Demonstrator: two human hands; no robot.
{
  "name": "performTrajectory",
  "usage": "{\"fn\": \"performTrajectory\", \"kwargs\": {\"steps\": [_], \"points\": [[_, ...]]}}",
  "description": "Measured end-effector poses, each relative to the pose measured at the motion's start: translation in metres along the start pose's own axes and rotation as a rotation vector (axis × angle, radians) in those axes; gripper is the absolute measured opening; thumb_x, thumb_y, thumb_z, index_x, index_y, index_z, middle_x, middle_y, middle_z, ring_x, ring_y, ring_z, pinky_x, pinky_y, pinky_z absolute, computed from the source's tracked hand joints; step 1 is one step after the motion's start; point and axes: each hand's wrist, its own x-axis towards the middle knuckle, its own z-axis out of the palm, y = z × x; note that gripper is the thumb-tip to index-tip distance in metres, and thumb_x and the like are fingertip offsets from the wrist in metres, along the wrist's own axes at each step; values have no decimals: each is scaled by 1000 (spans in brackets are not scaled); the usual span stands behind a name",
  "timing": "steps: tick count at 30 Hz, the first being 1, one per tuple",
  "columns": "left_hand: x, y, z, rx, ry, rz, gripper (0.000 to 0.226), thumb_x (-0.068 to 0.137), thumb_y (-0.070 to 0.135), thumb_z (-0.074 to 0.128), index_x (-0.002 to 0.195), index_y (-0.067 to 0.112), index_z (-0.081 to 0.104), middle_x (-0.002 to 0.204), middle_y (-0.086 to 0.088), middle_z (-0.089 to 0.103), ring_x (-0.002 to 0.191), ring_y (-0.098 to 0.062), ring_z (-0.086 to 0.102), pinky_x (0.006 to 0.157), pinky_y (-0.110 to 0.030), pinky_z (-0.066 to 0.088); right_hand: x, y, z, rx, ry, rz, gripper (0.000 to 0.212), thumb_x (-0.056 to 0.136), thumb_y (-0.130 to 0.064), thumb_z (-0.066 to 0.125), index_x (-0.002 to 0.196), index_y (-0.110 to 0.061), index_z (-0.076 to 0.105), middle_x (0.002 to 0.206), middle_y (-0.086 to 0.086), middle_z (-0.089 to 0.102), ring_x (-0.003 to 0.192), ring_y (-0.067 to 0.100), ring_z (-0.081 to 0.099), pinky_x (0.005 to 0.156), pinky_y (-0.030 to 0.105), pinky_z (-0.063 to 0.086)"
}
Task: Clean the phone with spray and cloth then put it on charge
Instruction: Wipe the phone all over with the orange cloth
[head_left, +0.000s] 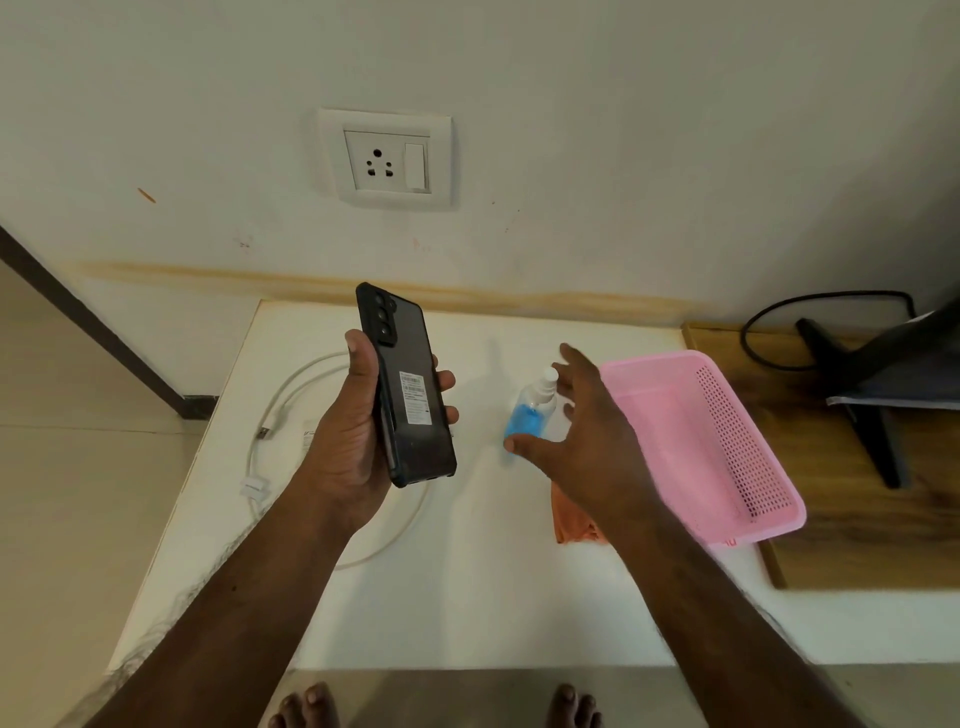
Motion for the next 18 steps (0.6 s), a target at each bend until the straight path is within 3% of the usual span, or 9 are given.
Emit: {"fn": "performTrajectory", "kwargs": {"steps": [2,4,6,8,11,14,18], "points": [[0,2,-2,3,8,14,74,84,77,41,123,21,68,110,-10,72,90,-27,70,81,-41,59,-2,3,-16,-64,40,20,88,68,-42,88,141,-39,38,140,-12,51,124,12,53,101,36,49],[-1,5,-2,21,18,28,69,84,78,41,118,26,72,110,-8,73,93,-25,71,80,-41,60,-8,5,-35,-169,140,13,48,73,-41,85,110,-41,55,107,-20,62,96,6,63,76,21,53],[-3,8,-2,36,18,39,71,77,81,49,117,27,73,109,-7,73,94,-24,71,80,-42,59,-16,2,-45,-290,161,47,24,81,-41,78,92,-42,56,93,-21,63,74,4,61,64,15,50],[-4,10,-2,41,5,45,74,73,82,52,118,27,72,107,-6,72,94,-23,70,80,-42,59,-22,3,-44,-410,39,85,14,88,-36,71,98,-40,62,103,-13,70,79,6,64,76,22,54],[-6,12,-4,37,-12,46,78,71,82,55,123,25,69,107,-6,72,92,-24,70,80,-42,59,-29,7,-27,-612,-217,116,39,94,-27,64,133,-28,57,131,-4,63,111,16,64,100,29,46],[-8,13,-4,35,-12,38,82,69,83,56,125,24,68,107,-8,72,90,-26,70,78,-42,59,-31,17,-9,-777,-295,28,43,100,-26,54,142,-20,46,140,-1,56,124,17,57,106,27,40],[-8,12,-3,15,-14,45,77,71,81,56,122,25,70,105,-7,73,91,-25,70,83,-43,59,-27,25,2,-926,-316,-33,40,101,-24,52,140,-17,43,138,2,56,123,18,57,107,28,41]]}}
